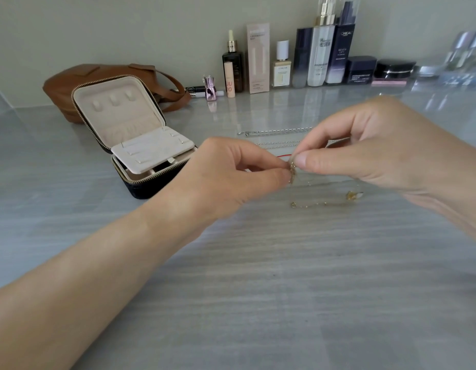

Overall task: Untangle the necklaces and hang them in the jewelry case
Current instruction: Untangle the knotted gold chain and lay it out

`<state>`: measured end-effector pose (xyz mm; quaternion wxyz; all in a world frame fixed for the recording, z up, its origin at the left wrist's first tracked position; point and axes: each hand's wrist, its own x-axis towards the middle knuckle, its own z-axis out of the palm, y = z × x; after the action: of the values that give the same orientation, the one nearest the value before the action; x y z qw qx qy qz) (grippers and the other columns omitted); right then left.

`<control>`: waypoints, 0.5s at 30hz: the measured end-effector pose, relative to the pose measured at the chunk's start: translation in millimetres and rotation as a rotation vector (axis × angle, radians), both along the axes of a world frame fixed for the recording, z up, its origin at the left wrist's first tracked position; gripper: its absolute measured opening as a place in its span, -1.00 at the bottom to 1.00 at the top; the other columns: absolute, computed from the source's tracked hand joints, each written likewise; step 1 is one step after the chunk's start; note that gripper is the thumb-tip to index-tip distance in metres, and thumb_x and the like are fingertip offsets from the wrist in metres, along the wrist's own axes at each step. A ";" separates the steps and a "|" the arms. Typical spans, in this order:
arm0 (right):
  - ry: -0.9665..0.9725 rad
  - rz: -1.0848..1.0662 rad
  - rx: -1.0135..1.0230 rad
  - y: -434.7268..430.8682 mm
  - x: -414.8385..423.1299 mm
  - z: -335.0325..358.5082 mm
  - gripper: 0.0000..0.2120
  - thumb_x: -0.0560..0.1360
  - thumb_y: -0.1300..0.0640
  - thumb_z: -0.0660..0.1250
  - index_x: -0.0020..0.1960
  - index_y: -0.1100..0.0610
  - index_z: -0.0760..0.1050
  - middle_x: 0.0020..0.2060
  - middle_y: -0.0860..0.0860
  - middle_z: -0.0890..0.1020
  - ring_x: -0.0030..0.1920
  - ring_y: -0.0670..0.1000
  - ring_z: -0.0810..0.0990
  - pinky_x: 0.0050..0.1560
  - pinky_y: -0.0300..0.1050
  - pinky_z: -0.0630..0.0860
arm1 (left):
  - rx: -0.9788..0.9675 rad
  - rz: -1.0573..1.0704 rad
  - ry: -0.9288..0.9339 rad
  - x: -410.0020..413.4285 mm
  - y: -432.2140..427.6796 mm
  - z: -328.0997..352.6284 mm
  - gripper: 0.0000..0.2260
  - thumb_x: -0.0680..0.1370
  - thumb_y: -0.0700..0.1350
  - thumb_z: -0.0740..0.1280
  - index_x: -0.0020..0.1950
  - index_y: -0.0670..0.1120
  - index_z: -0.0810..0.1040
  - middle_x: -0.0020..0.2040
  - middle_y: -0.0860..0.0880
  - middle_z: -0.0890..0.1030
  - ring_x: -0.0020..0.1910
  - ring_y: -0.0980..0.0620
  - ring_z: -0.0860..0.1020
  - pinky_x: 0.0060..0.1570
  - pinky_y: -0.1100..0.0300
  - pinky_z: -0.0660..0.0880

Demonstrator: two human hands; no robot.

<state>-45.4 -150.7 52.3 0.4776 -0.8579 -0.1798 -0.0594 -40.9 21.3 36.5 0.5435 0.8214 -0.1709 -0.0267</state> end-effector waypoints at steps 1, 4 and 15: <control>-0.005 -0.003 -0.003 0.1 -0.1 -0.1 -0.94 0.23 0.05 0.43 -0.32 -0.10 0.65 -0.39 -0.07 0.66 -0.40 -0.23 0.50 -0.33 -0.42 0.40 | 0.000 0.001 0.004 0.0 -0.2 0.2 -0.89 0.34 -0.11 0.45 -0.38 0.06 0.66 -0.51 0.16 0.54 -0.51 0.24 0.38 -0.48 0.43 0.32; -0.013 -0.011 -0.012 -0.4 0.5 -0.6 -0.92 0.23 0.07 0.43 -0.31 -0.11 0.65 -0.39 -0.12 0.66 -0.39 -0.24 0.52 -0.29 -0.42 0.43 | 0.004 0.004 -0.005 -0.5 -0.5 0.7 -0.88 0.36 -0.15 0.45 -0.36 0.03 0.64 -0.54 0.17 0.51 -0.54 0.25 0.39 -0.49 0.45 0.31; 0.035 0.015 0.000 1.1 2.6 -3.3 -0.94 0.19 0.13 0.41 -0.34 0.05 0.63 -0.47 -0.05 0.54 -0.44 -0.16 0.41 -0.31 -0.27 0.35 | -0.027 0.050 0.075 1.6 1.4 3.2 -0.84 0.38 -0.22 0.40 -0.37 -0.01 0.59 -0.52 0.10 0.48 -0.51 0.18 0.40 -0.50 0.33 0.29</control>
<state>-42.8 -149.6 49.0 0.4810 -0.8575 -0.1778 -0.0411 -39.3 22.7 39.7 0.5610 0.8165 -0.1303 -0.0416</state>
